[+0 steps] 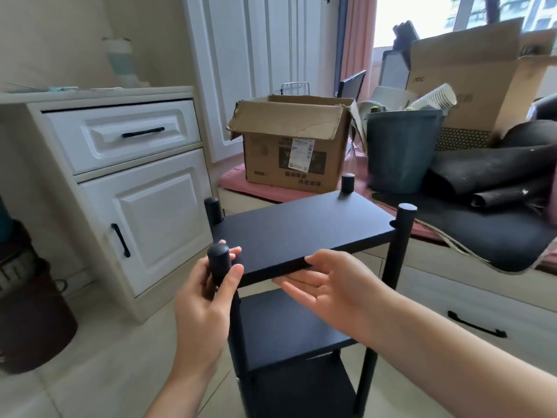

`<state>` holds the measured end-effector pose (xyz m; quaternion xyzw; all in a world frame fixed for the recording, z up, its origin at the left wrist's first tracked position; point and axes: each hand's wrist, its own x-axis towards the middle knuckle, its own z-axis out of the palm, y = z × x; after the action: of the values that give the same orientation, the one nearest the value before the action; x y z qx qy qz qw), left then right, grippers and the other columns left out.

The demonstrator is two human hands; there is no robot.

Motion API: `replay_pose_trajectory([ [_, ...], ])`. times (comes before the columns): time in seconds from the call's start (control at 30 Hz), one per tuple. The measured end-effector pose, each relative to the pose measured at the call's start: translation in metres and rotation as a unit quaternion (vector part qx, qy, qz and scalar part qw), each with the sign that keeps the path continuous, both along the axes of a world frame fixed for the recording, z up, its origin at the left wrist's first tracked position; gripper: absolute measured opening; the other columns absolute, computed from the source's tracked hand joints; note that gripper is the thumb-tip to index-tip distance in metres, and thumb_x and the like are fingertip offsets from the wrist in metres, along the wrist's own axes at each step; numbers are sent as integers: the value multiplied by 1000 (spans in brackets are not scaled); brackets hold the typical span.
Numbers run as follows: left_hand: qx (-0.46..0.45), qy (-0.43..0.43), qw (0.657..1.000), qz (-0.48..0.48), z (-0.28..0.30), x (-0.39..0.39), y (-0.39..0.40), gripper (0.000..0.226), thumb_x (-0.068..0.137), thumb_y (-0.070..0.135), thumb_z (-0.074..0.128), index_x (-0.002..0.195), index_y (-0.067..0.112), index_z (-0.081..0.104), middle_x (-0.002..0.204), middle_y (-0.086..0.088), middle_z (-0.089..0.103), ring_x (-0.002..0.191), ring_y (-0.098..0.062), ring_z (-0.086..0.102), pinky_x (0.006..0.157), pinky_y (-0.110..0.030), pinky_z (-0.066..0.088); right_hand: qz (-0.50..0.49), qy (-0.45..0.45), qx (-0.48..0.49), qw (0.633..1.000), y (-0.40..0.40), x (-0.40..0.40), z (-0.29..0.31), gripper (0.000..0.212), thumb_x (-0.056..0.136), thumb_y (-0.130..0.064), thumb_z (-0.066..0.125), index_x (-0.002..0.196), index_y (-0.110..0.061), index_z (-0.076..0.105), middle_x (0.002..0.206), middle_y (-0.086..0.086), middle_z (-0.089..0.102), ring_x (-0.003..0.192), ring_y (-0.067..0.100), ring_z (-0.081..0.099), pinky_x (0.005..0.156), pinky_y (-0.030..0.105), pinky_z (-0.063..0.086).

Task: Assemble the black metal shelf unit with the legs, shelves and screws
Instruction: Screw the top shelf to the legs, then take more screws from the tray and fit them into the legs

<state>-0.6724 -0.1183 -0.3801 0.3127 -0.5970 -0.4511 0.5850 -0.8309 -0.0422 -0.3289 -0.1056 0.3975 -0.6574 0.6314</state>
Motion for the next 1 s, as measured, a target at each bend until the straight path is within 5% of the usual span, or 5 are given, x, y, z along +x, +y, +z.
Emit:
replay_pose_trajectory([
  [0.2, 11, -1, 998, 62, -2, 11, -4, 24, 100, 12, 58, 122, 17, 66, 120, 14, 72, 121, 1, 60, 103, -18, 41, -2, -4, 8, 1000, 23, -13, -1, 21, 96, -2, 43, 108, 8, 58, 103, 33, 69, 103, 42, 67, 92, 43, 52],
  [0.4, 49, -44, 979, 194, 8, 3, -2, 9, 103, 19, 55, 109, 17, 61, 95, 12, 64, 91, -5, 62, 81, -22, 39, 24, 34, 25, 999, 67, -41, 2, 30, 95, -3, 46, 122, 8, 53, 110, 28, 69, 106, 36, 68, 90, 40, 53],
  [0.53, 183, 35, 950, 250, 29, -16, 24, 59, 100, 25, 61, 153, 17, 37, 132, 11, 56, 124, -19, 52, 104, -27, 37, -7, 101, 23, 995, 87, -58, 2, 28, 98, -3, 42, 119, 6, 56, 106, 23, 72, 94, 30, 73, 85, 38, 54],
  [0.7, 319, 135, 912, 220, 39, -36, 69, 67, 88, 24, 77, 143, 7, 43, 133, -9, 57, 113, -26, 57, 98, -35, 40, -121, 159, 33, 979, 99, -78, 10, 18, 94, 3, 46, 101, 0, 62, 81, 13, 72, 77, 25, 66, 71, 34, 52],
  [1.0, 435, 134, 889, -46, 30, -127, 92, 29, 90, 42, 72, 106, 19, 62, 116, -2, 69, 110, -22, 64, 97, -34, 46, -207, 546, -14, 812, 67, -101, 11, 24, 99, -16, 48, 90, -12, 70, 84, 2, 67, 74, 16, 59, 71, 34, 49],
])
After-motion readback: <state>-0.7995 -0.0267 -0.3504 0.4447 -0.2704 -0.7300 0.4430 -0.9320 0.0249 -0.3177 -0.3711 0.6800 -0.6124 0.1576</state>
